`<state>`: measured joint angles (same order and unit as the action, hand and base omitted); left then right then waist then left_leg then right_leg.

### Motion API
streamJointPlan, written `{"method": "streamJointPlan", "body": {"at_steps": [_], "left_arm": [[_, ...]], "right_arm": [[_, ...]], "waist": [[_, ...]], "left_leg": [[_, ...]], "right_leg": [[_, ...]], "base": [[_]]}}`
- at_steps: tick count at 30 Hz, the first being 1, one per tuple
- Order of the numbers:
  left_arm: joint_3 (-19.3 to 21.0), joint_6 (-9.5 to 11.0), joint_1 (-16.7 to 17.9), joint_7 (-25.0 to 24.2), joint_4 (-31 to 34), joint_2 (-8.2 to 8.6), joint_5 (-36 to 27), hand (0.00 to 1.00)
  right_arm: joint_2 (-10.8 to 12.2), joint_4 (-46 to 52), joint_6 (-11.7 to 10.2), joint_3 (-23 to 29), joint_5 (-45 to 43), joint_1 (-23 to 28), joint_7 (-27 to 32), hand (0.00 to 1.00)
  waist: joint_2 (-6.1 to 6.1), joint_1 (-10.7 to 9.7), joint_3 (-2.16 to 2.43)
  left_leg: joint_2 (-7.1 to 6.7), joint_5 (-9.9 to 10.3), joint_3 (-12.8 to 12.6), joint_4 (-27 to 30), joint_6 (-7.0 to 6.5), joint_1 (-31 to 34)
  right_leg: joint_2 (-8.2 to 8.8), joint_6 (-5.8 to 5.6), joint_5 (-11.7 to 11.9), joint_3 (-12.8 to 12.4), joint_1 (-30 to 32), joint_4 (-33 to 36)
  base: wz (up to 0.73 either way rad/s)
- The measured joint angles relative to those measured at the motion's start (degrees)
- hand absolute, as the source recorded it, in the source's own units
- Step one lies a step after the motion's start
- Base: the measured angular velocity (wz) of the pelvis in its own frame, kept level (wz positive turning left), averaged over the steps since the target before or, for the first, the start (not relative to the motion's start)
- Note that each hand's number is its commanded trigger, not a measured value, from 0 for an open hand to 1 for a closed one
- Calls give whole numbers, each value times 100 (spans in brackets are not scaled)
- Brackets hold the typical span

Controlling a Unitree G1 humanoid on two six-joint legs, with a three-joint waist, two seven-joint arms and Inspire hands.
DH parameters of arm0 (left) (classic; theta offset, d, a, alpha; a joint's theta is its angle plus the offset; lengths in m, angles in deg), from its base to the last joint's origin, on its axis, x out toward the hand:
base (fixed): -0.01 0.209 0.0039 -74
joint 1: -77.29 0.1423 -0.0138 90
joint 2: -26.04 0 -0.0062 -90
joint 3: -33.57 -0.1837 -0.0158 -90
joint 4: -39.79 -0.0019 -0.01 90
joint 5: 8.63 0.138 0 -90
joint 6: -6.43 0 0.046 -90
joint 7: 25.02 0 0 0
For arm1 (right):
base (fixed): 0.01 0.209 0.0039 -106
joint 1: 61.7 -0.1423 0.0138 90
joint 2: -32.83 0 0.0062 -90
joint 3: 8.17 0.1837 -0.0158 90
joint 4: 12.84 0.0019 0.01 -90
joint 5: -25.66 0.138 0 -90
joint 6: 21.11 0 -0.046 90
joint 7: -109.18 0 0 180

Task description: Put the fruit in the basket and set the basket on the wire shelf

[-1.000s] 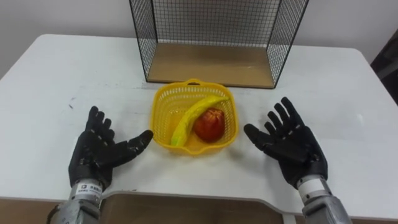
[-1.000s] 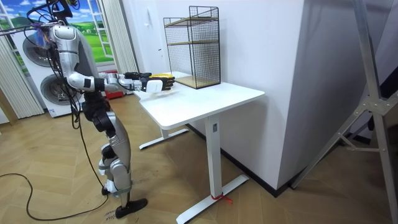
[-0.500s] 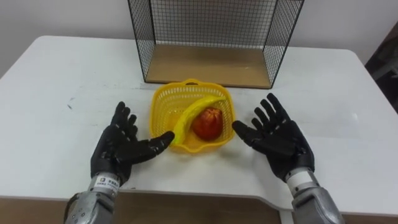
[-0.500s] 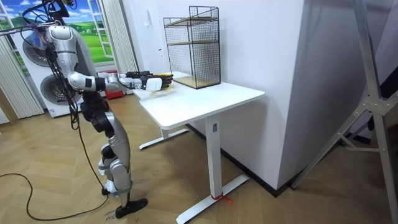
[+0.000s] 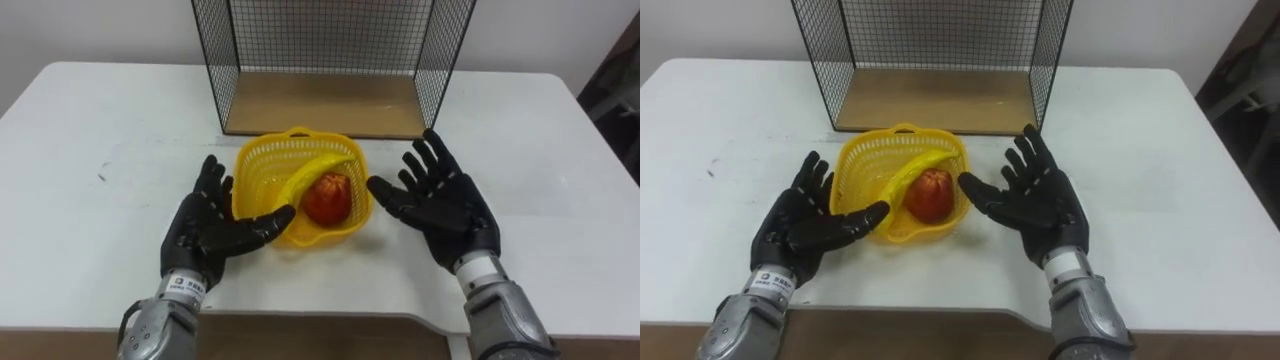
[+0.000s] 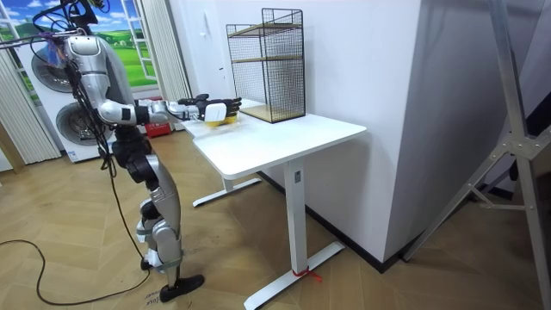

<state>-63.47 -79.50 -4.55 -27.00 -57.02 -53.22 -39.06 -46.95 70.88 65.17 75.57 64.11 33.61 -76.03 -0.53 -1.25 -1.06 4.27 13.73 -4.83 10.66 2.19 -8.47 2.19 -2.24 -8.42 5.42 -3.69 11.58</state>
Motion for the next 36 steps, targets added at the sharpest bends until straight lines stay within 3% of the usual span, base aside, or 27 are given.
{"method": "streamJointPlan", "body": {"at_steps": [10,16,36], "left_arm": [[-134,0,-55,-122,2,10,-39,0],[-217,0,-199,-161,2,9,-27,0],[-260,-29,-207,-224,-221,24,9,0]], "right_arm": [[-4,-6,0,-339,4,1,-103,0],[3,-51,0,-392,-1,2,-181,0],[3,-432,4,-651,-52,25,-181,0]], "waist": [[-71,-11,17],[-71,-5,16],[-29,-10,-5]], "left_leg": [[12,0,-5,19,1,81],[11,0,-8,18,1,78],[11,0,-14,20,1,86]], "right_leg": [[-10,18,18,2,80,8],[-10,18,22,-10,78,10],[-13,17,22,-20,84,3]], "base": [[0],[0],[0]]}}
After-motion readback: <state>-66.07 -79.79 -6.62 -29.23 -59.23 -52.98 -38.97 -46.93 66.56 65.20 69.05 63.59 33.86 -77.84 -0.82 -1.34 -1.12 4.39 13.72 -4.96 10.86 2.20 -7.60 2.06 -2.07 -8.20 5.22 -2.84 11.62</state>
